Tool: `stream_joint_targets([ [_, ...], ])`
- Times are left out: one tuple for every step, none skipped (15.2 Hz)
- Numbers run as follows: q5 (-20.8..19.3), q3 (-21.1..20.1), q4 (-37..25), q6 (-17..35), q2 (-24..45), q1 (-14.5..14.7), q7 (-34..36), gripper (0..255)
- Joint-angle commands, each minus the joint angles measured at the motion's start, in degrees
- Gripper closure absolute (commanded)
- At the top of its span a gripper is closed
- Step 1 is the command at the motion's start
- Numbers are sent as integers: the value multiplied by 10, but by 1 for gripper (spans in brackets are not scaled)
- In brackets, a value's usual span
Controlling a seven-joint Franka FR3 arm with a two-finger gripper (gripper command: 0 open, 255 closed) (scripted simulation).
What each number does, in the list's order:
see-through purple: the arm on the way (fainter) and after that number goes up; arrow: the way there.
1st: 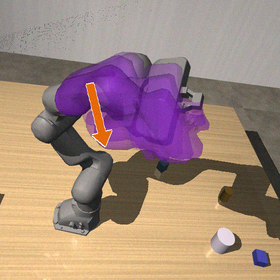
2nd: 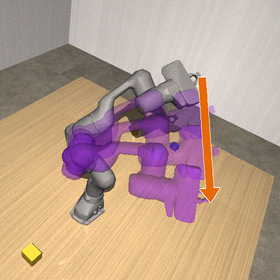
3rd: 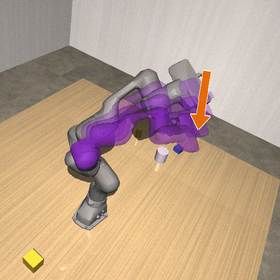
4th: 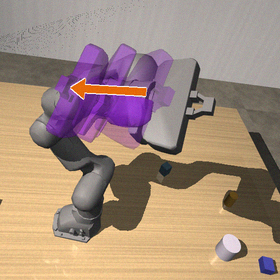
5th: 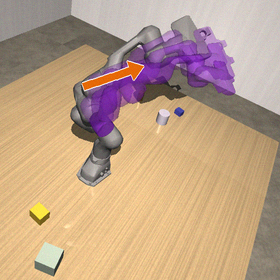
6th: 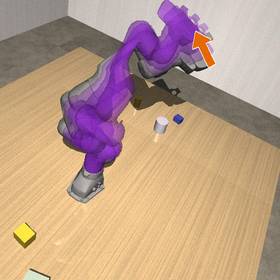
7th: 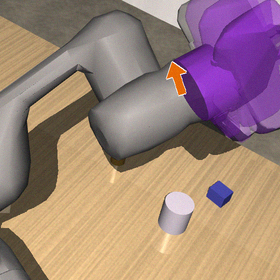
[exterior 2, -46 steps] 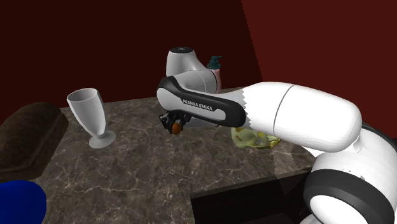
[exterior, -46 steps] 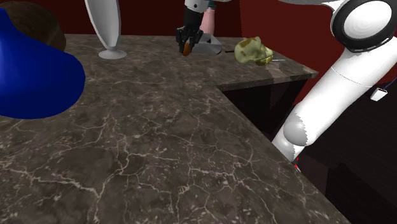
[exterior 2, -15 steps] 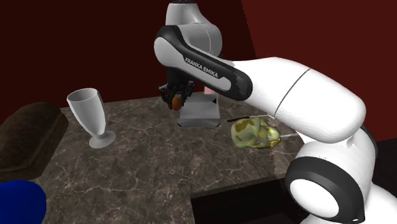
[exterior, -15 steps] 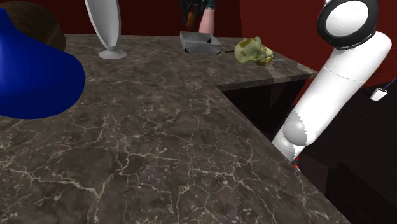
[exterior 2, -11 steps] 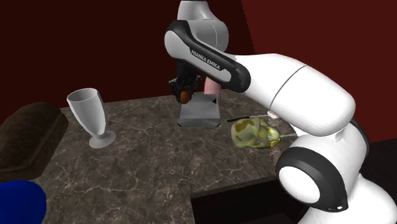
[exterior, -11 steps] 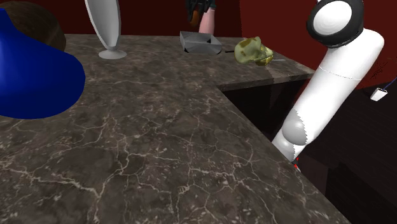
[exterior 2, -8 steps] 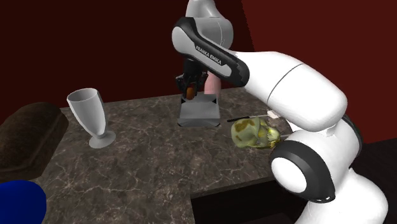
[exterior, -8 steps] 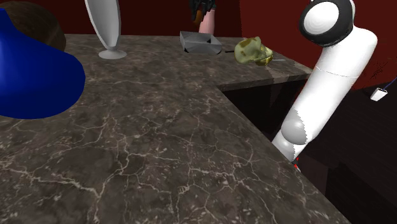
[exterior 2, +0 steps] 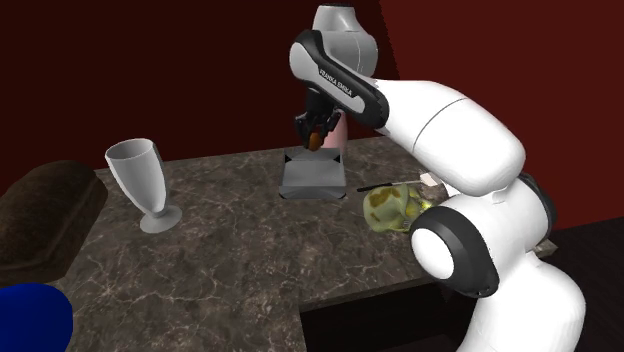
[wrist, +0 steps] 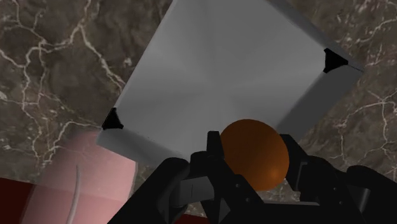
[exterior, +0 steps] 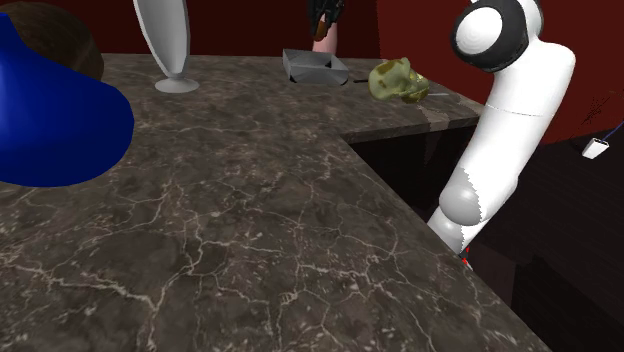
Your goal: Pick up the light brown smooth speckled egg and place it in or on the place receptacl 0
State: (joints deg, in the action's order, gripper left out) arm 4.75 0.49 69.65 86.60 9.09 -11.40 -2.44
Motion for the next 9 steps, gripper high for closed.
stream_joint_targets([
  [0, 0, 29, 20, -9, 0, -2, 255],
  [0, 0, 43, 30, -13, 0, -3, 255],
  [0, 0, 57, 40, -17, 0, -3, 255],
  [0, 0, 70, 49, -21, 0, -4, 255],
  [0, 0, 83, 58, -25, 1, -4, 255],
  [0, 0, 96, 67, -29, 1, -5, 255],
  [0, 0, 108, 76, -32, 1, -6, 255],
  [0, 0, 120, 85, -35, 1, -6, 255],
  [0, 0, 132, 94, -38, 1, -7, 255],
])
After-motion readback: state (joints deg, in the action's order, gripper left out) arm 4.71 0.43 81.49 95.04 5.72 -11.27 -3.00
